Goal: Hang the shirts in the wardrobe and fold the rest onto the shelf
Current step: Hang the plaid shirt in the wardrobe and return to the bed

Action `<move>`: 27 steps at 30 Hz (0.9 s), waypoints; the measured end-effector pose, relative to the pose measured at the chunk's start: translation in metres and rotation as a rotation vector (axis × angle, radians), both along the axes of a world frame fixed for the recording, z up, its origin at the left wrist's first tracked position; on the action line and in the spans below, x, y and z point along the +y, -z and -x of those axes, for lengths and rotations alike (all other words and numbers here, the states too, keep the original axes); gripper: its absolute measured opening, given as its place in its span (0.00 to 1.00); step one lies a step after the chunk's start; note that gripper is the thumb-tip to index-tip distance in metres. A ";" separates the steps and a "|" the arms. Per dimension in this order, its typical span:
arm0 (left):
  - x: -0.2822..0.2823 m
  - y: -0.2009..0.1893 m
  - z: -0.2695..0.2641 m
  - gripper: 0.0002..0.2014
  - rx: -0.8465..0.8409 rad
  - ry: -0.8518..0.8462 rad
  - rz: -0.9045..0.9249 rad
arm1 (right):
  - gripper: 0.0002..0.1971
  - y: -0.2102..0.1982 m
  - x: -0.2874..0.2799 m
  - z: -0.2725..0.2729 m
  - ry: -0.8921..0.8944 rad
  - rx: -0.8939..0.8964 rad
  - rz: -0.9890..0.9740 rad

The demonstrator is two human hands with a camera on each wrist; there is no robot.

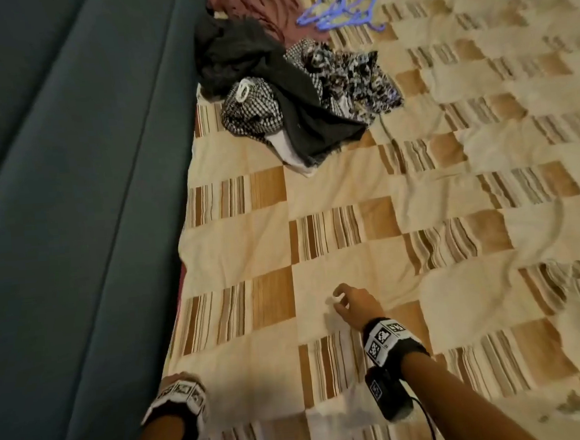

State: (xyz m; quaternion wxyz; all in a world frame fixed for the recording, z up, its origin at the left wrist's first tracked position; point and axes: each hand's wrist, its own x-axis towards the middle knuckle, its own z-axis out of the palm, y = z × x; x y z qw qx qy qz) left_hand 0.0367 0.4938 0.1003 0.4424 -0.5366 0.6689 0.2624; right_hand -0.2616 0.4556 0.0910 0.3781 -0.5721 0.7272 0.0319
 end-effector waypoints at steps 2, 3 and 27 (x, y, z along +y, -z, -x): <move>-0.019 -0.011 -0.004 0.22 -0.013 -0.007 0.056 | 0.14 -0.028 -0.016 -0.002 0.014 0.011 0.025; -0.031 -0.023 0.001 0.21 0.015 -0.066 0.109 | 0.14 -0.045 -0.025 -0.002 0.021 0.019 0.044; -0.368 -0.240 0.102 0.26 0.353 -0.228 0.605 | 0.18 -0.332 -0.380 0.196 -0.026 0.303 0.348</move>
